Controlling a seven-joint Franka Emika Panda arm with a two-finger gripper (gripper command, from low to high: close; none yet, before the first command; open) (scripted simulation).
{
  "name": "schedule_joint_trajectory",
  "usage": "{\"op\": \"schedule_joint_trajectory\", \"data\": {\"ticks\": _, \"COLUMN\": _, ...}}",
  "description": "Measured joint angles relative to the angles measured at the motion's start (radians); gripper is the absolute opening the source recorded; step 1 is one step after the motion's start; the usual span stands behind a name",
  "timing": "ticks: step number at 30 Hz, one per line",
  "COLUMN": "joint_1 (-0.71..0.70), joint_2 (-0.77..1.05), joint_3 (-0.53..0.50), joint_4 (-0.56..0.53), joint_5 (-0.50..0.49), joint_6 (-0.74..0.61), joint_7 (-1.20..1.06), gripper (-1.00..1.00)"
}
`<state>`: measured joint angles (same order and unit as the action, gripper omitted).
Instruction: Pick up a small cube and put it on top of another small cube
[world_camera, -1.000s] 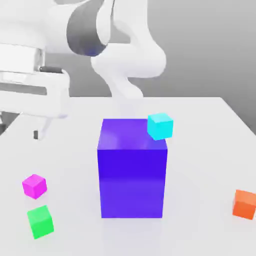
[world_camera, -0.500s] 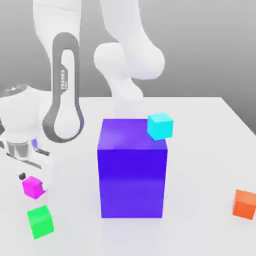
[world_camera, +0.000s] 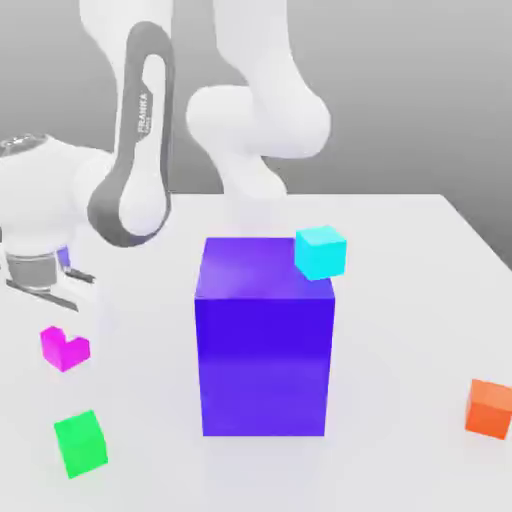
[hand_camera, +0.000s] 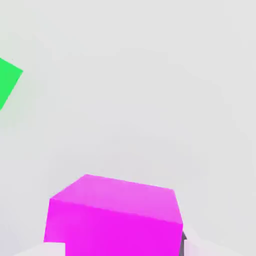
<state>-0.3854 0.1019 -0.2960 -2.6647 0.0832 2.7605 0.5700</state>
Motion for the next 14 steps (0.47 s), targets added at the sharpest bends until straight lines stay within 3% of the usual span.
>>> {"op": "schedule_joint_trajectory", "data": {"ticks": 6, "joint_1": 0.121, "joint_2": 0.007, "joint_3": 0.053, "joint_4": 0.141, "joint_5": -0.027, "joint_6": -0.132, "joint_7": 0.267, "gripper": -1.00}}
{"op": "schedule_joint_trajectory", "data": {"ticks": 11, "joint_1": 0.108, "joint_2": 0.158, "joint_3": 0.101, "joint_4": 0.172, "joint_5": 0.048, "joint_6": -0.015, "joint_7": 0.249, "gripper": -1.00}}
{"op": "schedule_joint_trajectory", "data": {"ticks": 12, "joint_1": 0.103, "joint_2": 0.177, "joint_3": 0.107, "joint_4": 0.173, "joint_5": 0.058, "joint_6": 0.002, "joint_7": 0.243, "gripper": 1.00}}
{"op": "schedule_joint_trajectory", "data": {"ticks": 14, "joint_1": 0.103, "joint_2": 0.177, "joint_3": 0.107, "joint_4": 0.173, "joint_5": 0.058, "joint_6": 0.002, "joint_7": 0.243, "gripper": 1.00}}
